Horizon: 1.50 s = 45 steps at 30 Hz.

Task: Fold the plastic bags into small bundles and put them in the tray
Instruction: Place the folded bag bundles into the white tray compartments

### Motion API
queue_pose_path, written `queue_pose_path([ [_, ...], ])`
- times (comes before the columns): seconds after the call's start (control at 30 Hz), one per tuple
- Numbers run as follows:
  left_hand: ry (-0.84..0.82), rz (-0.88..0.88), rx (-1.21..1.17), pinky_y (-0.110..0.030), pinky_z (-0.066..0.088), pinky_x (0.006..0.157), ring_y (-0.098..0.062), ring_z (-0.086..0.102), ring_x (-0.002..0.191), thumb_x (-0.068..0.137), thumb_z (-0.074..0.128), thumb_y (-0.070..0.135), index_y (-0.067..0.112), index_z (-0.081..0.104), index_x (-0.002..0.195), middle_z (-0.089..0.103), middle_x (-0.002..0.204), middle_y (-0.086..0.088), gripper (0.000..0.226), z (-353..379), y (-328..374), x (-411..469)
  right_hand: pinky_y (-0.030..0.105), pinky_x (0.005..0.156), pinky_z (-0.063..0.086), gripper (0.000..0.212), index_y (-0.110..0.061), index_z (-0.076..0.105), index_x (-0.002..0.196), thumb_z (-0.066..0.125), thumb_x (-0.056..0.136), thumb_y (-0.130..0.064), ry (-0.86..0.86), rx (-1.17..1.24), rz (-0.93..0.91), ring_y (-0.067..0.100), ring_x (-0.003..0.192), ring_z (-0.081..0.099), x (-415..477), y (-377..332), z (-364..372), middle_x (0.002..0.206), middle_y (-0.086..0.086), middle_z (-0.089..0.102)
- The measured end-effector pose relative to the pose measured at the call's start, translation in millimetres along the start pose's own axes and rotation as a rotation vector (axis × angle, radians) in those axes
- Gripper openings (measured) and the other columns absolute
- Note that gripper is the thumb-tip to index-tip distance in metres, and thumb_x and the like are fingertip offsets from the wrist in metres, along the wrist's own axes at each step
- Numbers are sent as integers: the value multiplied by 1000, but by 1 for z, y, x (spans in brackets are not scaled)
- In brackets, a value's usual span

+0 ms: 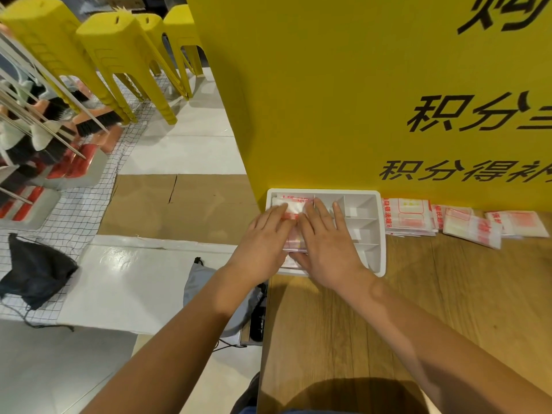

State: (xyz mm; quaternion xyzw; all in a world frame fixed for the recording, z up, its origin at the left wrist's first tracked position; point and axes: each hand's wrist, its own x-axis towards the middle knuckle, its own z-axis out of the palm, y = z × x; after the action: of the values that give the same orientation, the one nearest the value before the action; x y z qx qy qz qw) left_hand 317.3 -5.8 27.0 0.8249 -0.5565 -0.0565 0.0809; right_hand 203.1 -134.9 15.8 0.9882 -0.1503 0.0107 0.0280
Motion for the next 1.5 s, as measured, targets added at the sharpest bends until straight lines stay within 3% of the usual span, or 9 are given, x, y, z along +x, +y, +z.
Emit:
queue_pose_path([
  [0.07,-27,-24,6,-48,20,122,-33,14,152,85,72,22,12,44,144,21,162,-18,66,-2,2,1,57,119,4,79,-5,47,144,56,88,-60,-41,-20,-9,36,150,23,-1,-1,-3,155,19,39],
  [0.23,-203,-86,91,-48,-4,122,-24,-10,154,94,58,37,19,18,156,2,167,-9,76,-9,3,11,59,114,-18,90,-5,2,158,23,97,-68,-215,-139,-38,35,153,-11,6,-3,-11,166,16,2],
  [0.43,-395,-141,226,-54,-6,122,-26,-23,150,95,44,58,16,-9,159,-17,165,-10,93,-11,8,22,59,118,-15,102,-5,-9,157,21,91,-78,-358,-267,-19,36,151,-17,23,-1,-14,166,16,-8],
  [0.57,-450,-154,300,-55,-8,121,-27,-26,149,96,33,61,15,-14,157,-18,165,-12,91,-9,13,24,61,118,-12,99,-5,-15,155,21,94,-73,-451,-366,-35,41,149,-21,26,-8,-19,165,19,-14],
  [0.7,-466,-136,311,-56,-12,120,-26,-23,150,94,36,64,15,-13,158,-15,166,-12,94,-14,13,24,61,119,-10,102,-6,-11,157,22,92,-76,-463,-348,-39,42,150,-18,27,-8,-23,165,19,-10],
  [0.93,-376,-157,207,-57,-10,120,-29,-21,151,86,61,48,14,0,159,-16,165,-14,101,-27,19,16,47,124,-7,95,-9,0,159,46,95,-62,-296,96,-49,27,154,-9,2,12,-28,167,10,-4],
  [1.17,-339,-167,129,-54,-8,122,-28,-17,152,89,62,43,15,-3,159,-14,165,-10,100,-39,36,2,36,123,-2,84,-12,11,159,53,97,-50,-151,357,1,23,154,1,-33,23,-36,167,7,7],
  [1.33,-281,-152,88,-51,-10,122,-27,-17,152,96,51,42,16,0,159,-16,165,-9,85,-39,69,1,34,123,2,73,-16,20,158,54,98,-38,-99,373,65,23,153,9,-62,50,-40,166,6,16],
  [1.5,-273,-46,92,-51,-10,122,-28,-14,152,99,49,41,16,12,158,-8,166,-11,74,-40,121,28,43,123,8,63,-16,35,152,58,97,-36,-64,287,184,29,151,20,-96,97,-45,160,11,30],
])
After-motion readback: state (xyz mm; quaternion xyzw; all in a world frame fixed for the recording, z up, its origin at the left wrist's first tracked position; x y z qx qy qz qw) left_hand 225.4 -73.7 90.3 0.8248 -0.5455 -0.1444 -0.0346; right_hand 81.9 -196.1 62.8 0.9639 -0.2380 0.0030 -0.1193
